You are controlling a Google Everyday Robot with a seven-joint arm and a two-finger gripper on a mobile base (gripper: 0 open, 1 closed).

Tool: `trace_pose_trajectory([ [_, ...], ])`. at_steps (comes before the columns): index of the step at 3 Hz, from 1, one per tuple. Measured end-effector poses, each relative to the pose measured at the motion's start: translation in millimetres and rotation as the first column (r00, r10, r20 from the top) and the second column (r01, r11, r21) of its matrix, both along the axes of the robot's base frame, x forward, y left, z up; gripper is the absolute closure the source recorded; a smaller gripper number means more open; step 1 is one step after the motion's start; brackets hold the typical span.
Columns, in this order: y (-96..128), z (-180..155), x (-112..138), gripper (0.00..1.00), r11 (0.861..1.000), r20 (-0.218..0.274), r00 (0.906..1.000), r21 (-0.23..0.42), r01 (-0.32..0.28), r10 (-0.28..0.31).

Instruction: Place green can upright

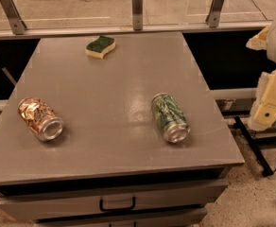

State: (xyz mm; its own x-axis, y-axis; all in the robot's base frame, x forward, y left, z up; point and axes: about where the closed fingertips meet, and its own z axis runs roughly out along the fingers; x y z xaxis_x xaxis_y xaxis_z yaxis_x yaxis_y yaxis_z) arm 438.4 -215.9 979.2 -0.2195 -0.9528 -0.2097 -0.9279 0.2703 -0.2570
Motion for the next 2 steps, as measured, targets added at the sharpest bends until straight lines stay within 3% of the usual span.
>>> trace_pose_trajectory([
  [1,0,0,0,0.00,1.000,0.000,1.0000,0.000,0.000,0.000],
  [2,14,-9,10,0.00,0.998,-0.018,0.9983,0.000,0.056,-0.056],
])
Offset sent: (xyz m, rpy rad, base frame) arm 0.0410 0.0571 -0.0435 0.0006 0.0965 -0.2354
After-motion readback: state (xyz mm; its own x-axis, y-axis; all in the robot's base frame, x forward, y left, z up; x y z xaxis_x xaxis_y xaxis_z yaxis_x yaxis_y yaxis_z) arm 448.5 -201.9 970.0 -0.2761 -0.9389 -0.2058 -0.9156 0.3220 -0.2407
